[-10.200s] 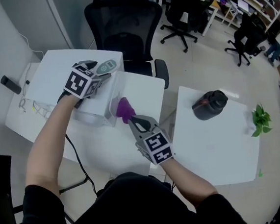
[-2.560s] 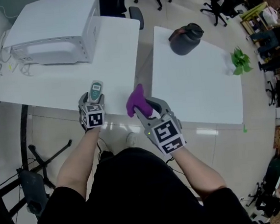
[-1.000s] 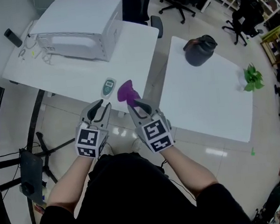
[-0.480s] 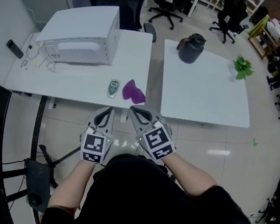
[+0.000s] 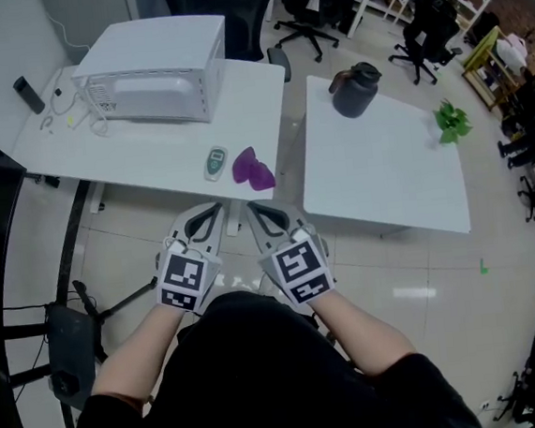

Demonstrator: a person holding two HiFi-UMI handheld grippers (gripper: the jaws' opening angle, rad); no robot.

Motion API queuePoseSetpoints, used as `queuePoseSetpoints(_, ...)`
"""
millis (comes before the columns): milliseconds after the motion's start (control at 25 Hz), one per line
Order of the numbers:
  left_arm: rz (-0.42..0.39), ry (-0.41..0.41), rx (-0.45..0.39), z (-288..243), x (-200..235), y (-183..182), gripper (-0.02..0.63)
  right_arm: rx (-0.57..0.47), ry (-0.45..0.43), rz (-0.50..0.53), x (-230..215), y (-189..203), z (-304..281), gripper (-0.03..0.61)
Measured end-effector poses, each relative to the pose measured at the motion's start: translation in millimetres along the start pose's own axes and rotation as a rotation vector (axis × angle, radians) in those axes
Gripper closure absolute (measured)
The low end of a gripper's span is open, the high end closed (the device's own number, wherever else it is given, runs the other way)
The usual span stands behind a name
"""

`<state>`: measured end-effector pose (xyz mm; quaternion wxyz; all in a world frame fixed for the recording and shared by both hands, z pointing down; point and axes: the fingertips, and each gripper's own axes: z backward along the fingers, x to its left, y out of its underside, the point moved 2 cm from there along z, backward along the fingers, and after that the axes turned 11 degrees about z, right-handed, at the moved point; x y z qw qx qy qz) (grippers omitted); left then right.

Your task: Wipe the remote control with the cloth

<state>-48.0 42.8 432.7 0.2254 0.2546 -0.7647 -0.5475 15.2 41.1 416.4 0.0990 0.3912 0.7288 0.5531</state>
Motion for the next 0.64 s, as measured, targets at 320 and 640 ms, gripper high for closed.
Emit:
queuePoseSetpoints(320, -0.007, 0.001, -0.007, 2.3, -11.1, -2.7, 0.612, -0.002, 0.005, 0.015, 0.4, -0.3, 11.4, 0.563)
queuePoseSetpoints(640, -0.01, -0.002, -0.007, 2.8, -12.3, -3.1, 0.612, -0.005, 0.008, 0.018, -0.3, 0.3, 12.7, 0.565)
